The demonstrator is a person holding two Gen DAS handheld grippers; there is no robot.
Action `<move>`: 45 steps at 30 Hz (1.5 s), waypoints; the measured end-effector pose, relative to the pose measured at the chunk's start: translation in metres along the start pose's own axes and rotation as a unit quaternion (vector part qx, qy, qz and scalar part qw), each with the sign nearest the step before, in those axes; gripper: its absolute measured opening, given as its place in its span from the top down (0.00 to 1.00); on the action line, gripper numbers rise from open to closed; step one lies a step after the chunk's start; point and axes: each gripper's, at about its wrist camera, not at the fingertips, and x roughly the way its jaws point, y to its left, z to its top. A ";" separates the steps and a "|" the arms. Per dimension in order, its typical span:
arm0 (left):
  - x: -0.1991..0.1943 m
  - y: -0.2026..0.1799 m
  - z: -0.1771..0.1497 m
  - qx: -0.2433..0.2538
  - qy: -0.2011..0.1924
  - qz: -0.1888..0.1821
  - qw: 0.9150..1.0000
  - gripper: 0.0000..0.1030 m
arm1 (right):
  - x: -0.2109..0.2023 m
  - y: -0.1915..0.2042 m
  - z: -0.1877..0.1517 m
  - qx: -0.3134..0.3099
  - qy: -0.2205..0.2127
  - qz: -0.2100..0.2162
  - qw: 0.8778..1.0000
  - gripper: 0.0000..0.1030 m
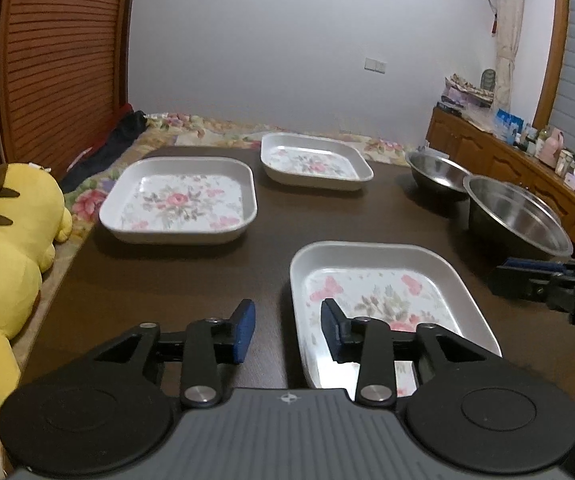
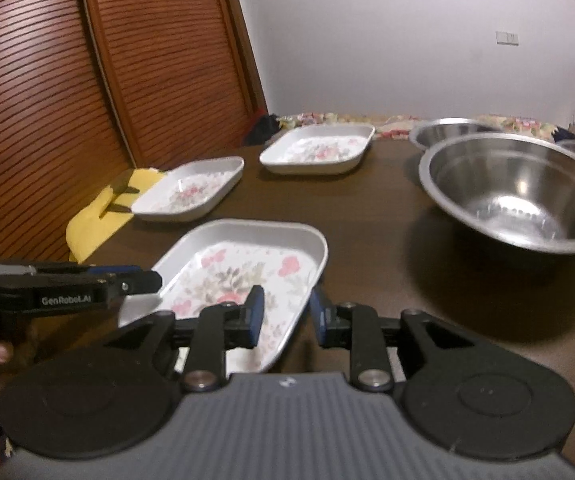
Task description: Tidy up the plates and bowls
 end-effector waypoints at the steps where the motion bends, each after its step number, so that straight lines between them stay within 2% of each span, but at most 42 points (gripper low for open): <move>1: -0.001 0.001 0.003 0.002 -0.003 0.001 1.000 0.58 | -0.001 0.000 0.003 -0.002 -0.003 0.001 1.000 0.69; 2: -0.002 0.001 0.006 0.004 -0.007 0.003 1.000 0.57 | -0.002 0.001 0.007 -0.005 -0.007 0.002 1.000 0.66; 13: -0.002 0.023 0.039 0.015 -0.032 0.028 0.999 0.56 | -0.012 0.026 0.050 -0.045 -0.050 0.024 0.997 0.59; 21: 0.008 0.057 0.065 0.023 -0.042 0.053 0.997 0.48 | 0.004 0.043 0.079 -0.065 -0.055 0.046 0.995 0.57; 23: 0.013 0.066 0.070 0.021 -0.042 0.058 0.997 0.47 | 0.011 0.048 0.084 -0.065 -0.053 0.050 0.995 0.52; 29: 0.027 0.098 0.084 0.008 -0.039 0.058 0.998 0.46 | 0.044 0.058 0.101 -0.057 -0.034 0.062 0.996 0.49; 37: 0.058 0.133 0.092 0.005 -0.018 0.059 0.998 0.46 | 0.092 0.070 0.114 -0.065 0.014 0.057 0.996 0.48; 45: 0.086 0.163 0.086 -0.010 0.009 0.052 0.999 0.59 | 0.141 0.078 0.113 -0.060 0.062 0.057 0.995 0.48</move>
